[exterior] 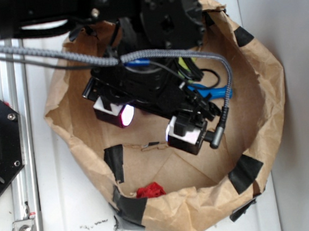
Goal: Grab the red paper.
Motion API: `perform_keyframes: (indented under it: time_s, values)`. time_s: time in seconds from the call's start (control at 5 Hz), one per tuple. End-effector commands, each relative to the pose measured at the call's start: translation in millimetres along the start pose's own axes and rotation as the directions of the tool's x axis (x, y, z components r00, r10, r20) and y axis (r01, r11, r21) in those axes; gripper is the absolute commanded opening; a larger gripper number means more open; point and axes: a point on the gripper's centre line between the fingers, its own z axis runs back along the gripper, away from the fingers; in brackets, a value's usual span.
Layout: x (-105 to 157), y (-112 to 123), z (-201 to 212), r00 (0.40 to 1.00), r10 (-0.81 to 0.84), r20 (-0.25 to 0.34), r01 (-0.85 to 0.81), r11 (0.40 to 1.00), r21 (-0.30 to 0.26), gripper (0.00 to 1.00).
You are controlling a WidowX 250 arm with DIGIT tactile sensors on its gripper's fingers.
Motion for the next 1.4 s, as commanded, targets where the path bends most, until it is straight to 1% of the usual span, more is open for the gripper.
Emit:
perform_keyframes:
  time_s: [0.0, 0.2, 0.4, 0.6, 0.8, 1.0, 1.2]
  values:
    - [1, -4, -20, 0.999, 0.007, -0.037, -0.005, 0.998, 0.057, 1.0]
    - [2, -10, -43, 1.0, -0.002, -0.005, 0.002, 0.993, 0.118, 1.0]
    - [0, -15, -54, 1.0, -0.007, 0.004, 0.006, 0.992, 0.126, 1.0]
    - [-12, -21, -59, 1.0, -0.022, 0.01, 0.021, 0.994, 0.104, 1.0]
    - [-26, -22, -61, 0.999, -0.036, 0.009, 0.035, 0.995, 0.094, 1.0]
    - [-39, -17, -66, 0.998, -0.05, -0.042, 0.054, 0.995, 0.083, 1.0]
    - [-44, -14, -71, 0.995, -0.054, -0.083, 0.059, 0.996, 0.066, 1.0]
